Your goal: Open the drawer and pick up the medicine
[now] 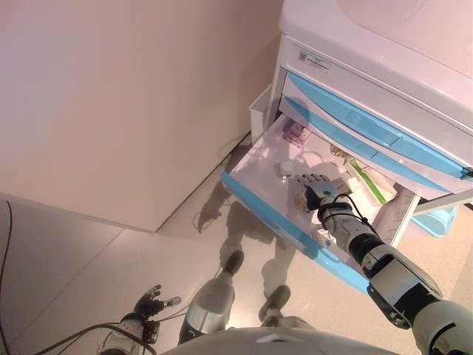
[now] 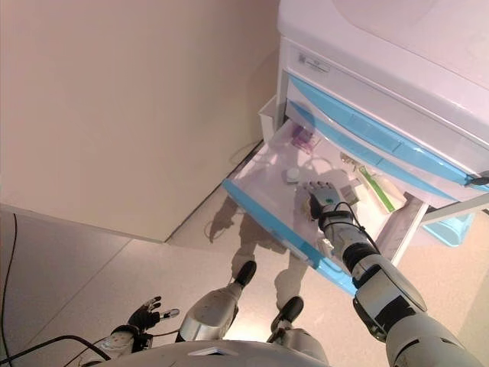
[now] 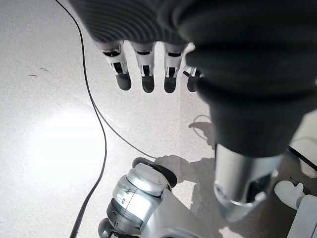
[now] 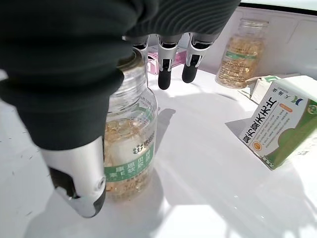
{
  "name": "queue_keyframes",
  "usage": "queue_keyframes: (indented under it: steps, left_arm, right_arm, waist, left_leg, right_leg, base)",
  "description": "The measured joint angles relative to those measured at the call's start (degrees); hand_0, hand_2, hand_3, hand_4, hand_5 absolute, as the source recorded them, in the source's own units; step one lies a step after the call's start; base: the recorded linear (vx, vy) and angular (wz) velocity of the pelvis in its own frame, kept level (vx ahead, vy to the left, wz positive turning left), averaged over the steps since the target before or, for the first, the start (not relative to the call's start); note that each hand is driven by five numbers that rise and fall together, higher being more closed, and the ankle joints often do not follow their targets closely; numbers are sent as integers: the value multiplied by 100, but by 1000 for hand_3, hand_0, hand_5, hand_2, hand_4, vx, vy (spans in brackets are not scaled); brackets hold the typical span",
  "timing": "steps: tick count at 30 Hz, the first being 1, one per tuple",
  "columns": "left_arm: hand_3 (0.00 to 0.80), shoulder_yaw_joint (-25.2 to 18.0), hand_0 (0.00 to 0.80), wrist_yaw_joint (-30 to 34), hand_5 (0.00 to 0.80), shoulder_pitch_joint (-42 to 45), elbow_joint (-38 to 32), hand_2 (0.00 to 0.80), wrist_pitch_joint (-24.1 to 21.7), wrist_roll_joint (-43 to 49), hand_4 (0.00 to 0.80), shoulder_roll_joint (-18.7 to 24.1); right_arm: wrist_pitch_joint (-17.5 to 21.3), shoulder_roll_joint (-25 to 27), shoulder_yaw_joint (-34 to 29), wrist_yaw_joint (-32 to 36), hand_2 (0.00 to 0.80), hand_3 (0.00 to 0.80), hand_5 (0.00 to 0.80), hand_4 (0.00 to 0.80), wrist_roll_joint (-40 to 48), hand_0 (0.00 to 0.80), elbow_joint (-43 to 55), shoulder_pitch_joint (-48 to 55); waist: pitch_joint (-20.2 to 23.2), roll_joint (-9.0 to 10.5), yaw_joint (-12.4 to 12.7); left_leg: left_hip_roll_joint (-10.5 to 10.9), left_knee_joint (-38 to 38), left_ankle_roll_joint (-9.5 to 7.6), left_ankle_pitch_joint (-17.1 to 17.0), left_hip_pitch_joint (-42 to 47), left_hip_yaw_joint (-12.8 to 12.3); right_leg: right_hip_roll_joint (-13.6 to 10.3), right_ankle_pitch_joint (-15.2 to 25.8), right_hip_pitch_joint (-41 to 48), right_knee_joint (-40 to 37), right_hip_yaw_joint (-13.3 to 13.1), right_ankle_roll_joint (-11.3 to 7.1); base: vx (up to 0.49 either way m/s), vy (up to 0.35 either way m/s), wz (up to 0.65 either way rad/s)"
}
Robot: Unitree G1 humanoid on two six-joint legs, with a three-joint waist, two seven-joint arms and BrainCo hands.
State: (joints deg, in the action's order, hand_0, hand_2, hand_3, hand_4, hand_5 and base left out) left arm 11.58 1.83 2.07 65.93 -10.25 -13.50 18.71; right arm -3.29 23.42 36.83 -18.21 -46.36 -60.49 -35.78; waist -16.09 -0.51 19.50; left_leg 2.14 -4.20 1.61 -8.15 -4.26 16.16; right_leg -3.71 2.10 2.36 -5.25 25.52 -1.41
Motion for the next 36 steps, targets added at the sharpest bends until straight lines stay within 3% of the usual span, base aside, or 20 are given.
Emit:
queue_keyframes:
  steps: [13,14,15,16,17,36]
  left_arm:
    - [0,0,0,-3,0,0,-111,0,1,1,0,0]
    - [0,0,0,-3,0,0,-112,0,1,1,0,0]
    - [0,0,0,-3,0,0,-111,0,1,1,0,0]
    - [0,0,0,-3,0,0,-110,0,1,1,0,0]
    - [0,0,0,-3,0,0,-116,0,0,1,0,0]
    - [0,1,0,-3,0,-5,-211,0,6,2,0,0]
  right_arm:
    - [-35,0,-5,-2,0,0,0,0,-46,0,-34,-5]
    - [-34,0,-5,-3,135,135,135,135,-46,135,-41,-5]
    - [-27,0,-5,-5,464,464,464,464,-46,464,-43,-5]
    - [-17,-1,-5,-9,696,696,696,696,-49,696,-40,-9]
    - [1,-2,-5,-17,800,800,800,800,-52,800,-38,-20]
    - [-27,-2,-64,-16,800,800,800,800,-107,800,-184,-86]
  waist:
    - [-3,5,19]
    - [-3,5,22]
    - [-3,5,24]
    - [-3,5,27]
    - [-3,5,32]
    - [-16,28,76]
  left_leg:
    - [1,2,-1,-2,0,12]
    - [1,3,-1,-2,0,14]
    - [1,4,-1,-3,0,15]
    - [1,6,-1,-3,1,16]
    - [1,10,-1,-3,1,16]
    - [19,61,3,-3,-29,63]
  right_leg:
    - [2,0,5,0,12,0]
    - [2,0,7,0,13,0]
    - [2,0,8,0,14,0]
    - [2,0,10,0,15,0]
    - [2,0,11,0,16,0]
    - [-2,0,13,0,40,-1]
  base:
    - [0,0,0]
    - [0,0,0]
    - [0,0,0]
    - [0,0,0]
    - [0,0,0]
    - [0,-1,0]
